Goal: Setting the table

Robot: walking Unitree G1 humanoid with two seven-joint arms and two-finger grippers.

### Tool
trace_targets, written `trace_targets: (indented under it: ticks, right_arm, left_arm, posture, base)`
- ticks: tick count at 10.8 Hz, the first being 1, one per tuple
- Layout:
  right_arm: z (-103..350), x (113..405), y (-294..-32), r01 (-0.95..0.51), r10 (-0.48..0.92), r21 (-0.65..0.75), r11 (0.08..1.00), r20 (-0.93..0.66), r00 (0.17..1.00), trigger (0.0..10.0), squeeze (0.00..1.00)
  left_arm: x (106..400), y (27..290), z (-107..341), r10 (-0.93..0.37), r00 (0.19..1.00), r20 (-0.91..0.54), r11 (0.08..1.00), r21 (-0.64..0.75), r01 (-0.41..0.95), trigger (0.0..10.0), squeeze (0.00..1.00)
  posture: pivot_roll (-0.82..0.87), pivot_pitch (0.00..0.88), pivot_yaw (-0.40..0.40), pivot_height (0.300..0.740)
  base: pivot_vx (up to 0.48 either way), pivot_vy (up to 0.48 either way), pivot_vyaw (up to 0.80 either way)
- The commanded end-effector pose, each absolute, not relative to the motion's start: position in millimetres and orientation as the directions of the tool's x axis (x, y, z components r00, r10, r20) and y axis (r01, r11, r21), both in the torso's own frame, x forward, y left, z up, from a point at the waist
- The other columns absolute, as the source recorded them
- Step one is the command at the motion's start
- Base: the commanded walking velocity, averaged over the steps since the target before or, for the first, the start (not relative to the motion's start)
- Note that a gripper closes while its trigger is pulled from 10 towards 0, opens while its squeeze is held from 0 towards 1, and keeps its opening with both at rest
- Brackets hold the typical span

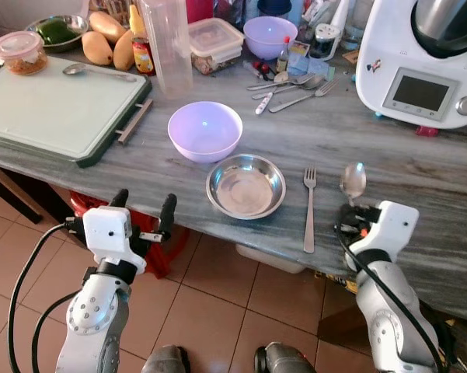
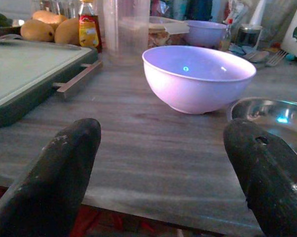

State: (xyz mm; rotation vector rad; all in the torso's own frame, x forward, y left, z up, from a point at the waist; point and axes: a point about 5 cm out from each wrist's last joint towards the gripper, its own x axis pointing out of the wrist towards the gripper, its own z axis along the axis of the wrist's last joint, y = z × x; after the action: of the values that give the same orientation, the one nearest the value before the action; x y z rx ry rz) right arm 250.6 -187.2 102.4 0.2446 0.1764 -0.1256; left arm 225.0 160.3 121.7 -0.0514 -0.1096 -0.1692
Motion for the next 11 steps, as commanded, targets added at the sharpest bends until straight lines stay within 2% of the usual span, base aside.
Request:
trace_targets:
  ticks: [1,6,11]
  right_arm:
    - [95.3,248.3,-186.5,0.153,-0.093,0.252,0.955,-0.237,0.967,10.0,0.00]
    - [85.7,246.9,-187.9,0.171,-0.074,0.259,0.951,-0.345,0.936,10.0,0.00]
    - [84.3,254.1,-187.6,0.157,-0.052,0.262,0.952,-0.369,0.928,10.0,0.00]
  left_arm:
    - [224.1,158.7,125.7,-0.184,0.975,0.122,0.981,-0.038,0.190,10.0,0.00]
    - [225.6,152.0,123.5,-0.202,0.972,0.119,0.977,-0.051,0.209,10.0,0.00]
    - [225.3,151.0,123.4,-0.209,0.971,0.119,0.975,-0.047,0.216,10.0,0.00]
  posture:
    - [-0.01,0.167,-0.007,0.740]
    - [-0.03,0.162,-0.014,0.740]
    - [-0.02,0.162,-0.018,0.740]
  base:
    - [0.000,0.000,0.00]
    - [0.000,0.000,0.00]
    - [0.000,0.000,0.00]
